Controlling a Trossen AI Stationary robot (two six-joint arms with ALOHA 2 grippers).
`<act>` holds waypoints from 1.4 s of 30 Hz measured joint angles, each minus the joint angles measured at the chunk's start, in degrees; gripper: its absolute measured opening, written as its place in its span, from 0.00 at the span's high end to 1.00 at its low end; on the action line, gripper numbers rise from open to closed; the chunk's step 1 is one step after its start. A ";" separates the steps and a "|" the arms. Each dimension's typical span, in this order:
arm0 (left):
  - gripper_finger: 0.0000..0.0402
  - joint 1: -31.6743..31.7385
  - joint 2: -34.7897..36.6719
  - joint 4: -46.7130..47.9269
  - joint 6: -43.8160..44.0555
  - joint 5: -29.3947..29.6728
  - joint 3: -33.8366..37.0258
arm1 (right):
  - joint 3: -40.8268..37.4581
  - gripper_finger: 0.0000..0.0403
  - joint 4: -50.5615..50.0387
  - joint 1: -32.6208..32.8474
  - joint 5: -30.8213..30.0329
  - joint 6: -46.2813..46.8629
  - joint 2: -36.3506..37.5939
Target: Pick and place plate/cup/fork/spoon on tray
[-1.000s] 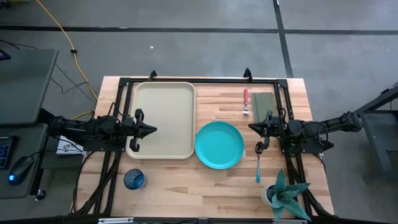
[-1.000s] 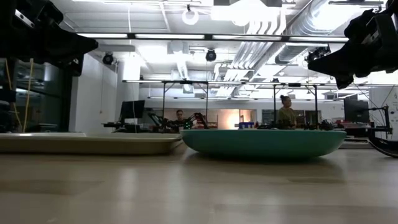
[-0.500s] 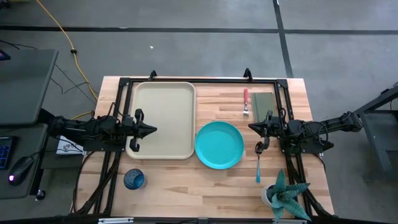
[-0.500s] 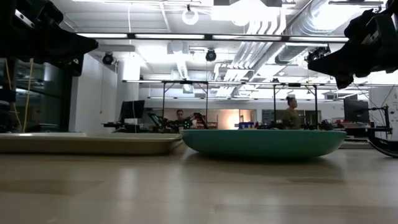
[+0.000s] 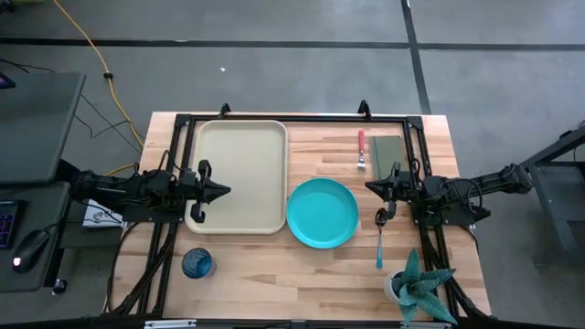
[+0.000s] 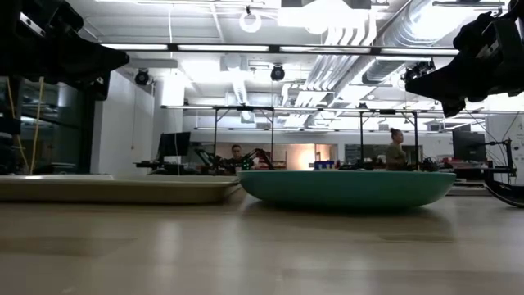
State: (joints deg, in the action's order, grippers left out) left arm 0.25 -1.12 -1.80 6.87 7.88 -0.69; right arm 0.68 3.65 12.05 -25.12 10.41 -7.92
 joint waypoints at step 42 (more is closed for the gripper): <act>0.75 7.76 -35.52 -18.38 -3.55 -1.46 -17.61 | 0.01 0.98 31.76 -1.47 3.89 -8.94 -1.73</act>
State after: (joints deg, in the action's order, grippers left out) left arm 8.01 -36.64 -20.18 3.32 6.42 -18.30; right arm 0.69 35.41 10.57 -21.23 1.48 -9.65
